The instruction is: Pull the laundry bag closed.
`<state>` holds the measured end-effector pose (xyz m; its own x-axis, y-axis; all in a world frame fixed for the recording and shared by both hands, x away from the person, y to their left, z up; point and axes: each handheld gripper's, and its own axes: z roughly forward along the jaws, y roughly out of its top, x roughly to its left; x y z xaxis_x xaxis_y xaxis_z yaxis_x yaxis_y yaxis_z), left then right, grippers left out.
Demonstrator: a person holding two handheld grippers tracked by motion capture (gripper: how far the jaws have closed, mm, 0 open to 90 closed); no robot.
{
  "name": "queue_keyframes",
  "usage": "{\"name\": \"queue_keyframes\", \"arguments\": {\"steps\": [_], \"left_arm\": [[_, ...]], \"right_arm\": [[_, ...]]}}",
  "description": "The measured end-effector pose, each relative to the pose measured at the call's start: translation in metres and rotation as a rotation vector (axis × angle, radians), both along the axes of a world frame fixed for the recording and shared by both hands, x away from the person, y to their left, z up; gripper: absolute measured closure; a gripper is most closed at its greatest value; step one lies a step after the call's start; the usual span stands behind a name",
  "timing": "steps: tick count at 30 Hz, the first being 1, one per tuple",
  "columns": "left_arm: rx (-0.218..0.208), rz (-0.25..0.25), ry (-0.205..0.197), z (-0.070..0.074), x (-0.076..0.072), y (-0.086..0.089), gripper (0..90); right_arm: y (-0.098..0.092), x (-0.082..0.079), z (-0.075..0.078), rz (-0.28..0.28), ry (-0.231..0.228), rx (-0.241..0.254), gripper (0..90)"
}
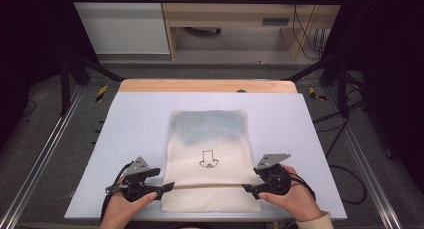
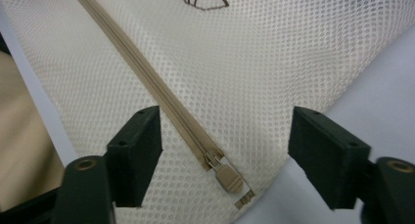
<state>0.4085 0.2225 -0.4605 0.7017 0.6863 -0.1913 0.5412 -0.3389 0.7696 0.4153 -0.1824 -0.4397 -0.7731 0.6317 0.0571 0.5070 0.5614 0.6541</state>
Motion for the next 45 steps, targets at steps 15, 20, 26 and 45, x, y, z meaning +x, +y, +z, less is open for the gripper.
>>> {"name": "queue_keyframes", "arguments": {"steps": [15,20,26,45], "left_arm": [[0.032,0.056,-0.057,0.008,0.002,0.008,10.0],[0.062,0.085,-0.079,0.013,0.002,0.014,9.7],[0.084,0.119,-0.107,0.021,0.002,0.023,8.9],[0.184,0.167,-0.111,0.036,0.004,0.056,8.4]], "right_arm": [[0.018,0.012,0.011,-0.124,-0.084,0.019,7.4],[0.023,0.016,0.015,-0.176,-0.105,0.04,6.9],[0.028,0.018,0.033,-0.25,-0.158,0.097,6.8],[0.002,0.022,0.053,-0.39,-0.233,0.106,9.1]]}}
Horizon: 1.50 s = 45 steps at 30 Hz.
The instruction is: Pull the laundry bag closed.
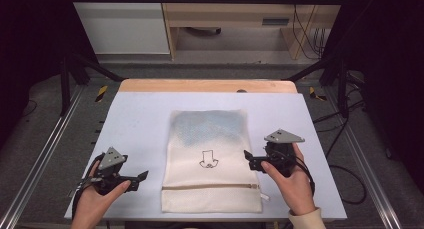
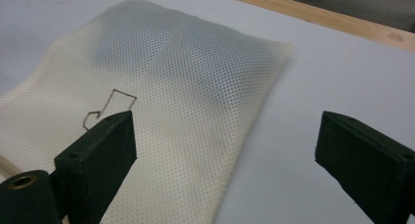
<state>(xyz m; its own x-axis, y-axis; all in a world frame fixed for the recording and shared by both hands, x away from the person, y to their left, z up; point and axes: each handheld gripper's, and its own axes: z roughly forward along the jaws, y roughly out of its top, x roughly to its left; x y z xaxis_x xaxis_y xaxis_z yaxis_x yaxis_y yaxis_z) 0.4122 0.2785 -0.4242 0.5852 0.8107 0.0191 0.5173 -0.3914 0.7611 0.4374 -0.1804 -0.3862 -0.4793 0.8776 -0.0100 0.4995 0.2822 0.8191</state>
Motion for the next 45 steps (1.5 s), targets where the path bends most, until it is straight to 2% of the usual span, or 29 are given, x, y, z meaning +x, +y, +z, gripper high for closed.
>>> {"name": "queue_keyframes", "arguments": {"steps": [4,10,17,19,22,36,38,45], "left_arm": [[0.06,-0.009,0.032,0.0,0.001,0.002,7.5],[0.116,-0.004,0.067,0.001,0.004,0.013,8.3],[0.165,0.003,0.096,0.002,0.011,0.027,8.4],[0.177,0.002,0.11,0.001,0.013,0.03,8.4],[0.194,0.015,0.113,-0.001,0.014,0.034,8.3],[0.194,0.064,0.156,-0.018,0.018,0.052,7.5],[0.189,0.069,0.159,-0.02,0.019,0.054,7.5],[0.179,0.091,0.162,-0.023,0.018,0.064,7.4]], "right_arm": [[-0.008,0.0,0.0,-0.027,0.029,-0.032,10.2],[-0.025,0.003,-0.005,-0.051,0.094,-0.075,9.7],[-0.045,0.006,-0.011,-0.07,0.182,-0.115,8.1],[-0.05,0.007,-0.014,-0.069,0.225,-0.117,8.7],[-0.055,0.008,-0.019,-0.083,0.237,-0.124,8.8],[-0.072,0.005,-0.043,-0.12,0.272,-0.092,8.0],[-0.074,0.003,-0.045,-0.128,0.276,-0.075,8.0],[-0.082,-0.003,-0.053,-0.146,0.289,-0.075,8.0]]}}
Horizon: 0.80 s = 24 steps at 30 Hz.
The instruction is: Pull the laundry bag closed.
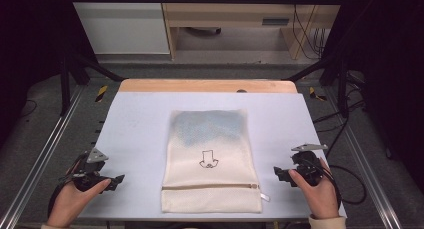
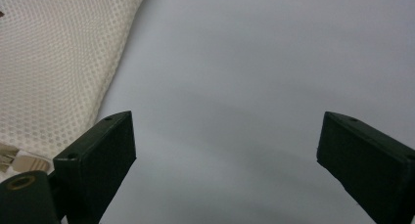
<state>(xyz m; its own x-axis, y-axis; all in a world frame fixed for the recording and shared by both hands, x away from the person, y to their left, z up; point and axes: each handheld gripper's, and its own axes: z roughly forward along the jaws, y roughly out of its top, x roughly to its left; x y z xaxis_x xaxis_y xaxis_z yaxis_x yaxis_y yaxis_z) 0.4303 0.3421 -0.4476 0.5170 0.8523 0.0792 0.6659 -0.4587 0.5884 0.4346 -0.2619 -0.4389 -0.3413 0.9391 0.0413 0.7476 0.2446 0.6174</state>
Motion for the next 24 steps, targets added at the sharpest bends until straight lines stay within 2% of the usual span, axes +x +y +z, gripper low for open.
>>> {"name": "queue_keyframes", "arguments": {"steps": [8,12,18,22,24], "left_arm": [[0.007,0.031,-0.02,-0.003,-0.001,0.005,7.2],[-0.005,0.026,-0.015,-0.005,-0.003,0.005,6.5],[0.016,0.013,-0.02,-0.007,-0.009,0.002,6.1],[0.02,0.004,-0.017,-0.008,-0.012,0.003,5.8],[0.01,0.007,-0.034,-0.009,-0.012,0.002,5.8]], "right_arm": [[-0.007,-0.01,-0.009,-0.02,-0.017,0.016,7.9],[-0.007,-0.015,-0.014,-0.02,-0.022,0.019,7.9],[-0.004,-0.021,-0.02,-0.007,-0.013,0.01,7.7],[-0.002,-0.022,-0.024,0.005,-0.008,0.021,7.3],[-0.001,-0.021,-0.025,0.001,-0.007,0.011,7.5]]}}
